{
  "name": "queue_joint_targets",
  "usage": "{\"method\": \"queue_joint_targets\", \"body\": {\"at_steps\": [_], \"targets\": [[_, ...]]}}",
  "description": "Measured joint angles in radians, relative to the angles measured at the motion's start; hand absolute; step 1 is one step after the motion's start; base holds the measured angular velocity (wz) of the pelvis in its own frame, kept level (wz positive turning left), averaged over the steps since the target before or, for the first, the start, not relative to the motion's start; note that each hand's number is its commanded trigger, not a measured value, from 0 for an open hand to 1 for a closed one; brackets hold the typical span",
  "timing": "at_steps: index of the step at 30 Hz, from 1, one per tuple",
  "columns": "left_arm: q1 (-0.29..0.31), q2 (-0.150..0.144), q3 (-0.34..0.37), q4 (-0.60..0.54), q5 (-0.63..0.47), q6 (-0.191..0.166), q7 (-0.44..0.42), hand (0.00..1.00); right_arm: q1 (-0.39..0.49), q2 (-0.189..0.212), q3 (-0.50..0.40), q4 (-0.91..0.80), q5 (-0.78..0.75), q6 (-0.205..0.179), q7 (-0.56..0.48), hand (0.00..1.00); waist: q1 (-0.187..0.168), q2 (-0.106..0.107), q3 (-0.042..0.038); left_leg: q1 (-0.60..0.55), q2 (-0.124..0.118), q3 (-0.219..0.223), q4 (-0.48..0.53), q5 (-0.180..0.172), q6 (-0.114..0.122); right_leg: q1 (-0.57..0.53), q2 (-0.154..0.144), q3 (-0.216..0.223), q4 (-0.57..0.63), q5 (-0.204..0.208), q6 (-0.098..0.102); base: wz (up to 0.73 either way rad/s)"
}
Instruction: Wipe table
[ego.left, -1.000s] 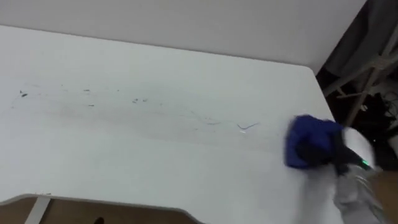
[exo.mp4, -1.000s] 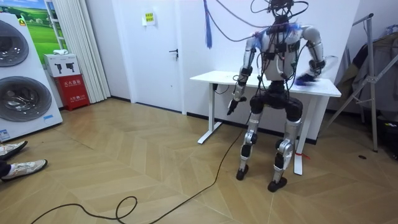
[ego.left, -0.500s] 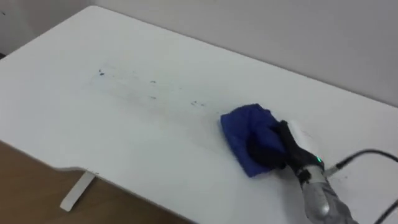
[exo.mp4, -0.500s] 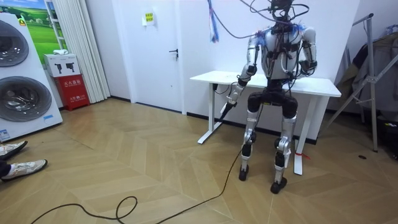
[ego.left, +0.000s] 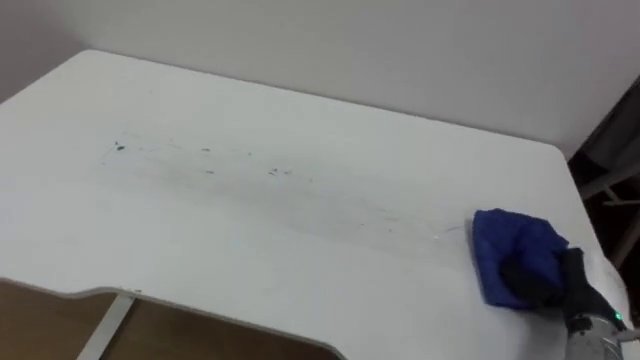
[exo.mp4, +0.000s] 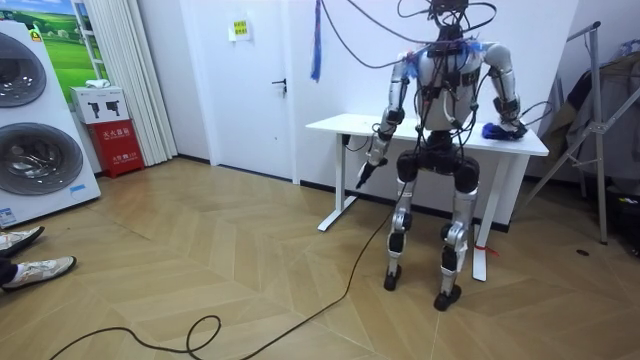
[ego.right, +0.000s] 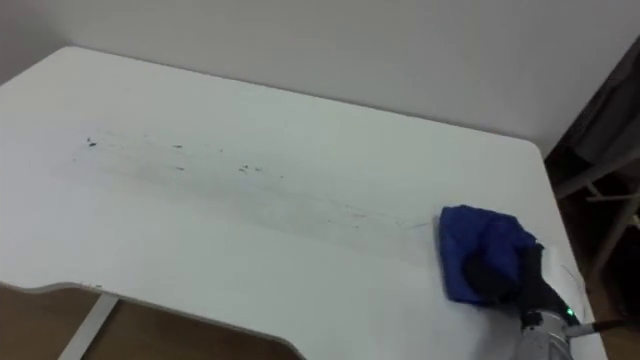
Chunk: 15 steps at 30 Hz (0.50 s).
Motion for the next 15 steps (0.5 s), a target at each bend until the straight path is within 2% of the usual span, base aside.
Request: {"method": "queue_joint_targets", "body": {"at_steps": [1, 3, 5, 6, 7, 9, 10, 11, 12, 14, 15], "targets": [[0.000, 0.000, -0.001, 0.001, 0.002, 0.005, -0.005, 0.00, -0.027, 0.002, 0.021, -0.009, -0.027, 0.010, 0.021, 1.00, 0.006, 0.001, 0.0016, -0.001, 0.002, -0.006, 0.000, 0.000, 0.000, -0.003, 0.006, 0.000, -0.003, 0.003, -0.004, -0.49], [0.004, 0.001, -0.019, -0.001, -0.004, 0.024, -0.027, 0.00, -0.133, 0.043, 0.108, -0.021, -0.106, 0.021, 0.093, 1.00, 0.031, 0.001, 0.0041, -0.016, 0.003, -0.027, -0.002, 0.007, -0.008, -0.018, 0.015, -0.007, 0.000, -0.004, -0.016, 0.04], [0.006, 0.001, -0.052, -0.012, -0.006, 0.032, -0.037, 0.00, -0.193, 0.049, 0.163, -0.020, -0.119, 0.013, 0.136, 1.00, 0.056, 0.009, 0.0158, -0.015, 0.004, -0.042, -0.003, 0.012, -0.015, -0.017, 0.018, -0.014, -0.002, -0.012, -0.017, 0.29], [0.022, -0.001, -0.052, -0.025, -0.005, 0.035, -0.042, 0.00, -0.206, 0.050, 0.169, -0.020, -0.127, -0.005, 0.156, 1.00, 0.077, 0.010, 0.0162, -0.012, 0.003, -0.051, -0.006, 0.016, -0.011, -0.014, 0.018, -0.019, -0.003, -0.019, -0.016, 0.39], [0.030, -0.001, -0.052, -0.031, -0.005, 0.038, -0.042, 0.00, -0.210, 0.051, 0.175, -0.021, -0.127, -0.008, 0.164, 1.00, 0.079, 0.009, 0.0160, -0.012, 0.001, -0.061, -0.009, 0.017, -0.011, -0.011, 0.017, -0.025, -0.003, -0.021, -0.016, 0.45], [0.076, -0.001, -0.049, -0.042, -0.006, 0.048, -0.047, 0.00, -0.199, 0.050, 0.177, -0.029, -0.138, -0.010, 0.176, 1.00, 0.076, 0.006, 0.0159, -0.008, -0.009, -0.087, -0.012, 0.023, -0.010, 0.000, 0.010, -0.049, -0.003, -0.028, -0.010, 0.39], [0.109, -0.001, -0.049, -0.049, -0.005, 0.055, -0.051, 0.00, -0.152, 0.044, 0.163, -0.038, -0.146, -0.019, 0.168, 1.00, 0.069, 0.003, 0.0156, -0.006, -0.013, -0.095, -0.016, 0.023, -0.010, 0.007, 0.004, -0.064, -0.003, -0.033, -0.004, 0.32], [0.135, 0.001, -0.048, -0.053, -0.002, 0.059, -0.058, 0.00, -0.105, 0.042, 0.142, -0.031, -0.128, -0.065, 0.129, 1.00, 0.059, 0.004, 0.0165, 0.006, -0.016, -0.095, -0.023, 0.023, -0.009, 0.021, 0.001, -0.069, -0.007, -0.035, -0.002, 0.48], [0.146, 0.004, -0.044, -0.049, 0.001, 0.060, -0.065, 0.00, -0.059, 0.041, 0.129, -0.009, -0.102, -0.127, 0.066, 1.00, 0.031, 0.003, 0.0165, 0.017, -0.025, -0.094, -0.025, 0.024, -0.008, 0.048, -0.004, -0.071, -0.016, -0.039, 0.005, 0.45], [0.131, 0.003, -0.025, -0.036, 0.010, 0.056, -0.066, 0.00, 0.024, 0.029, 0.089, -0.007, -0.097, -0.189, -0.026, 1.00, -0.011, -0.006, 0.0178, 0.033, -0.039, -0.086, -0.030, 0.023, -0.001, 0.076, -0.021, -0.066, -0.018, -0.054, 0.029, 0.50], [0.116, 0.003, -0.015, -0.035, 0.028, 0.054, -0.066, 0.00, 0.079, 0.014, 0.050, -0.007, -0.096, -0.217, -0.086, 1.00, -0.025, -0.001, 0.0126, 0.039, -0.045, -0.079, -0.036, 0.019, 0.007, 0.083, -0.028, -0.067, -0.019, -0.060, 0.036, 0.26]]}}
